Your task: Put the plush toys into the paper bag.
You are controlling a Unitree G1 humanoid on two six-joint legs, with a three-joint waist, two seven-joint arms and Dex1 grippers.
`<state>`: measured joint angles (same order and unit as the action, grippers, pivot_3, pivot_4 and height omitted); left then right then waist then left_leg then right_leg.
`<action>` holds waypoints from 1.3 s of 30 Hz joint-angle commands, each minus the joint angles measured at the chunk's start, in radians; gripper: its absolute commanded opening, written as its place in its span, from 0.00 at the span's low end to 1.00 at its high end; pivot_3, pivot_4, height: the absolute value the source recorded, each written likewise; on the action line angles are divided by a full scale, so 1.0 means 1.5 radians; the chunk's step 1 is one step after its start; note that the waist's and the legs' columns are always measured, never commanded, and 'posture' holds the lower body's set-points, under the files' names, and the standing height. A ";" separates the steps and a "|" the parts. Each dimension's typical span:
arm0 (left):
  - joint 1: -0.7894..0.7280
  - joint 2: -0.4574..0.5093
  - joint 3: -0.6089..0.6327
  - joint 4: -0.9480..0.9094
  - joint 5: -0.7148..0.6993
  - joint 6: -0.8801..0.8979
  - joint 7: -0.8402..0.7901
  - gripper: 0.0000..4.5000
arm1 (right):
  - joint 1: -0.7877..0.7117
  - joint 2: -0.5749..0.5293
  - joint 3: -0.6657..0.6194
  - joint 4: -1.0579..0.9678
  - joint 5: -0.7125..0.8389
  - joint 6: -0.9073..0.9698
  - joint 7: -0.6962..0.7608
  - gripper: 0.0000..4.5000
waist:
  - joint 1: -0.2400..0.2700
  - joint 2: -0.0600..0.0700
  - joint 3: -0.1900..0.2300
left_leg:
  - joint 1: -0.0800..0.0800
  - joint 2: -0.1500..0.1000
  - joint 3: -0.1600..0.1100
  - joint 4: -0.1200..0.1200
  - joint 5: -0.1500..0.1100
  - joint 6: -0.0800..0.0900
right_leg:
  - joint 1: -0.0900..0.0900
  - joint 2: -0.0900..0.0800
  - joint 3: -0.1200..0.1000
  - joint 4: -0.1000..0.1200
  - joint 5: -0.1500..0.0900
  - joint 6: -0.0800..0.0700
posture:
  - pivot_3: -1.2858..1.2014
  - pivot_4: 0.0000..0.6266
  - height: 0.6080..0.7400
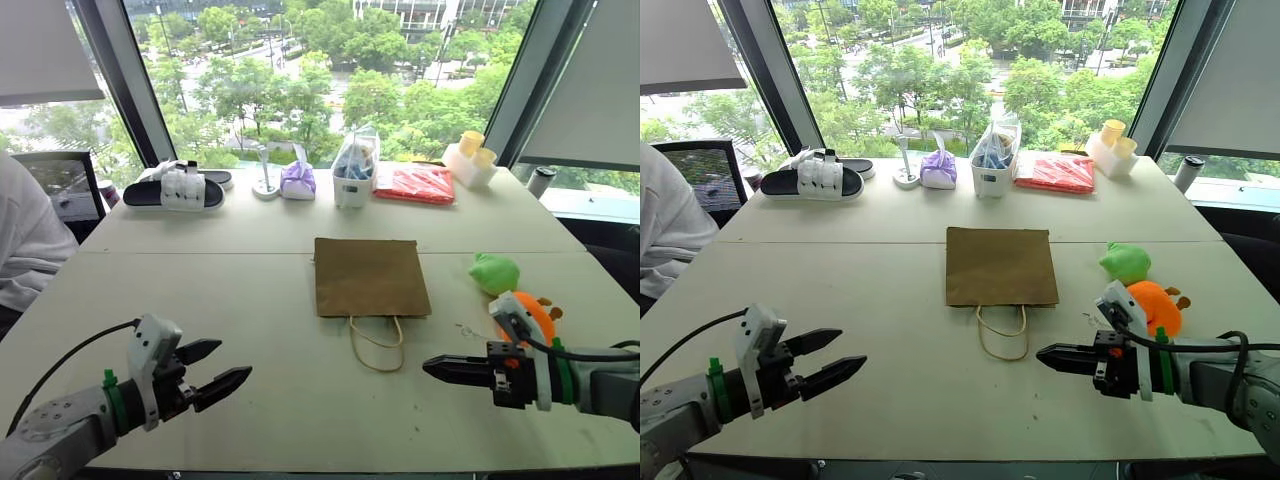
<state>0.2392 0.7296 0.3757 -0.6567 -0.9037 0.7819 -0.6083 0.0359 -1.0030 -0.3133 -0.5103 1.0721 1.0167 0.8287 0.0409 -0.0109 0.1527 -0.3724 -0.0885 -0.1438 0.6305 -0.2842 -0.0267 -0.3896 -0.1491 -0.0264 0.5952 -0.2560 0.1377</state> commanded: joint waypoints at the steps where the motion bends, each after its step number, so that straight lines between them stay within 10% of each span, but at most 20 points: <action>1: -0.022 0.005 0.006 -0.017 -0.022 0.008 0.012 1.00 | 0.003 0.004 -0.020 -0.022 0.002 -0.010 -0.003 0.00 | 0.000 0.000 0.000 | 0.000 0.000 0.000 0.000 0.000 0.000 | 0.000 0.000 0.000 0.000 0.000 0.000 | 0.52 0.24 1.00; 20: -0.112 0.085 -0.005 0.039 0.020 -0.002 -0.032 1.00 | -0.008 0.023 -0.024 0.004 -0.003 -0.012 -0.019 0.00 | 0.000 0.000 0.000 | 0.000 0.000 0.000 0.000 0.000 0.000 | 0.000 0.000 0.000 0.000 0.000 0.000 | 0.52 0.24 1.00; 24: -0.254 0.134 -0.171 0.132 0.186 -0.147 -0.172 1.00 | 0.003 0.040 -0.029 -0.035 0.025 -0.005 -0.041 0.00 | 0.009 0.000 0.000 | 0.000 -0.001 0.000 0.000 0.000 0.000 | 0.000 0.001 0.000 0.000 0.000 0.000 | 0.52 0.24 1.00; 30: -0.469 0.026 -0.426 0.344 0.423 -0.436 -0.329 1.00 | 0.022 0.101 -0.020 -0.078 0.035 -0.010 -0.109 0.00 | 0.013 -0.001 0.000 | 0.000 -0.002 0.001 0.000 0.000 0.000 | 0.000 0.000 0.000 -0.001 0.001 0.001 | 0.52 0.24 1.00; 39: -0.639 -0.188 -0.521 0.666 0.529 -0.689 -0.396 1.00 | 0.111 0.158 -0.070 -0.149 0.064 -0.036 -0.204 0.00 | 0.015 -0.002 0.000 | 0.000 -0.002 0.000 0.001 0.000 0.000 | 0.000 0.000 -0.002 -0.001 0.004 0.005 | 0.52 0.24 1.00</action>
<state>-0.6868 0.4702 -0.4086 0.2882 -0.1291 -0.1842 -1.1977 0.1925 -0.7766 -0.3909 -0.6866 1.1418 0.9869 0.5473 0.0641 -0.0132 0.1530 -0.3730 -0.0912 -0.1431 0.6320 -0.2838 -0.0266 -0.3890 -0.1490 -0.0288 0.5945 -0.2503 0.1455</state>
